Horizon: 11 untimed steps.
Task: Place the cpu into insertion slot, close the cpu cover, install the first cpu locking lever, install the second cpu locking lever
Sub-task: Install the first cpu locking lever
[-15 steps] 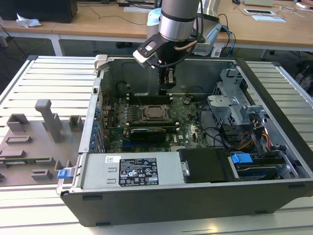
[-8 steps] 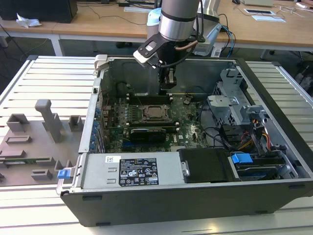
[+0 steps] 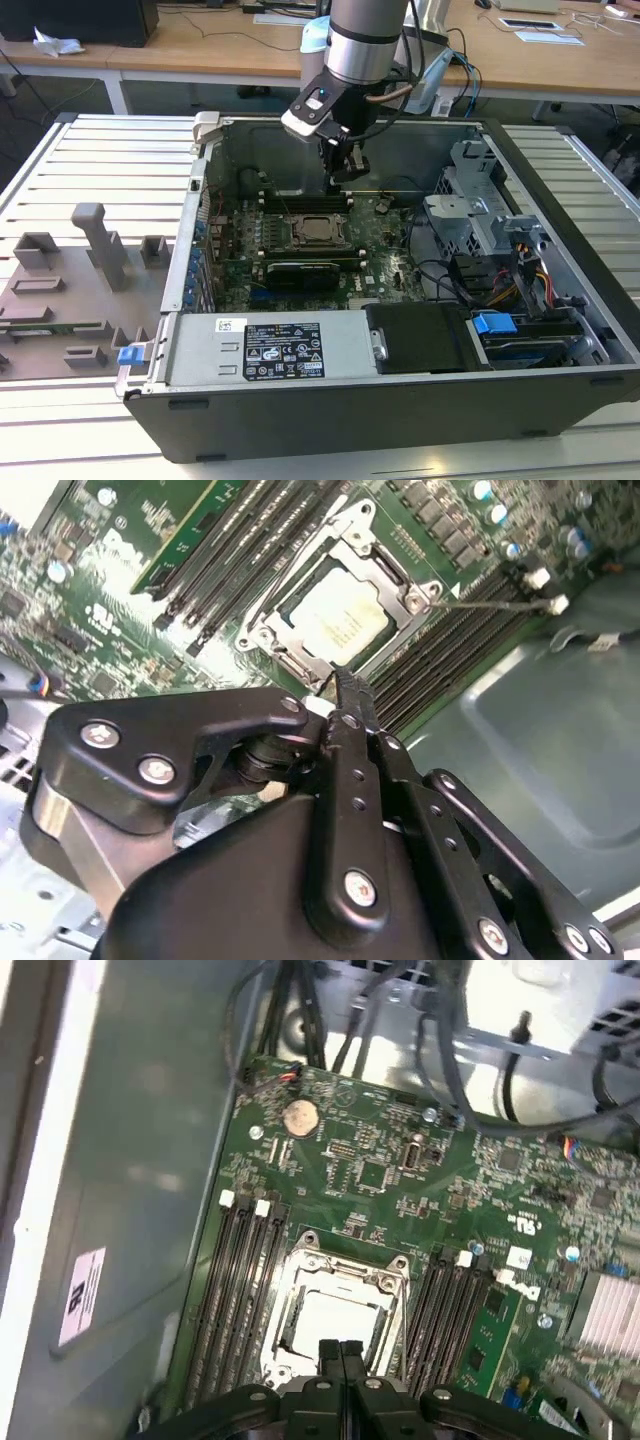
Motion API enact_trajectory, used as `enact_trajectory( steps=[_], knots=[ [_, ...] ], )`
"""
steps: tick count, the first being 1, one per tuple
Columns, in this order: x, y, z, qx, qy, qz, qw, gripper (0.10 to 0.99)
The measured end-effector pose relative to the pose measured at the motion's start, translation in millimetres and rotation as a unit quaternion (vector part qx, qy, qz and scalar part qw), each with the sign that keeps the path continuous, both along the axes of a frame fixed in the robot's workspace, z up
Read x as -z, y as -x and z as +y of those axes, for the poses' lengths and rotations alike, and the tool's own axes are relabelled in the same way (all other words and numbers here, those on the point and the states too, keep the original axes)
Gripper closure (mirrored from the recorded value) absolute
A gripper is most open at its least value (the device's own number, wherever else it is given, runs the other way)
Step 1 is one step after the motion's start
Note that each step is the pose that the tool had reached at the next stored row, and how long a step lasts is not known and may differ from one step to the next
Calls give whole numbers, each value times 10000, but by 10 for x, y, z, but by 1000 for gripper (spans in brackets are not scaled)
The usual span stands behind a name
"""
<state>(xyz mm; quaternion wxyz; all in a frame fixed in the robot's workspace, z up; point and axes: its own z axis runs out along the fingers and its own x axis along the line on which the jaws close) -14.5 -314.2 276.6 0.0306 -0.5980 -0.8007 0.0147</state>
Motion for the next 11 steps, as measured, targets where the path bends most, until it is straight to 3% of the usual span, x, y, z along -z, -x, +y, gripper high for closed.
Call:
enact_trajectory(
  steps=[3, 7, 9, 11],
  knots=[
    [0, 0, 0, -369, 0, 0, 9993, 980],
    [0, 0, 0, -792, 0, 0, 9969, 980],
    [0, 0, 0, -1259, 0, 0, 9920, 980],
    [0, 0, 0, -1467, 0, 0, 9892, 980]
  ],
)
